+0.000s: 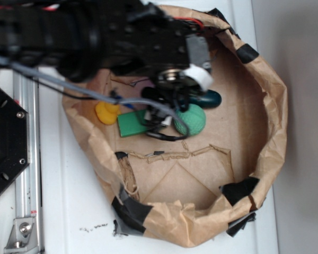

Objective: Grab the plastic pickle.

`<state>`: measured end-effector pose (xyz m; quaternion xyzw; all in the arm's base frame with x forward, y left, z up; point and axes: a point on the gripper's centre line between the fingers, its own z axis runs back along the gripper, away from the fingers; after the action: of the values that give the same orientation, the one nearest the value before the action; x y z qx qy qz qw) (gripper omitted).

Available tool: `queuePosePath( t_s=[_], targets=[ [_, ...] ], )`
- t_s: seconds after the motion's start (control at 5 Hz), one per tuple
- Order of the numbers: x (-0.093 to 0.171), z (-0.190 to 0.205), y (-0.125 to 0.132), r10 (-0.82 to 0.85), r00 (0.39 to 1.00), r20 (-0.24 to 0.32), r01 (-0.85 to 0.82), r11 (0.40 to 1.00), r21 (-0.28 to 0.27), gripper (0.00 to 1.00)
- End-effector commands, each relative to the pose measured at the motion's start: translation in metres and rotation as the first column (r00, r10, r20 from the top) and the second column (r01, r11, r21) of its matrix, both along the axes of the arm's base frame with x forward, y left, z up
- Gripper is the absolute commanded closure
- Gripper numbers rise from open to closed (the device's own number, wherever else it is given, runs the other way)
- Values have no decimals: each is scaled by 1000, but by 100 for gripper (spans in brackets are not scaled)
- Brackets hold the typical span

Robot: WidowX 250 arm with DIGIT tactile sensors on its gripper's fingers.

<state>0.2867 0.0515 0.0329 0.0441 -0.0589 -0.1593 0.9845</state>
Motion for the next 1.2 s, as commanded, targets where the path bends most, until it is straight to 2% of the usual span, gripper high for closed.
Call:
queuePosePath(
  t_s=[0.0,0.2,0.4,0.6,0.8,1.0],
  targets=[
    [1,-38,-18,-9,998,-57,13,998,68,100],
    [-2,-30,-18,3,999,-40,0,997,75,100],
    [1,7,-23,-6,999,43,5,1000,27,100],
    [5,57,-39,2,984,176,3,1000,-23,100],
    [0,107,-50,84,974,212,-88,996,11,100],
    [-16,143,-58,220,956,193,-213,975,-61,100]
  ],
)
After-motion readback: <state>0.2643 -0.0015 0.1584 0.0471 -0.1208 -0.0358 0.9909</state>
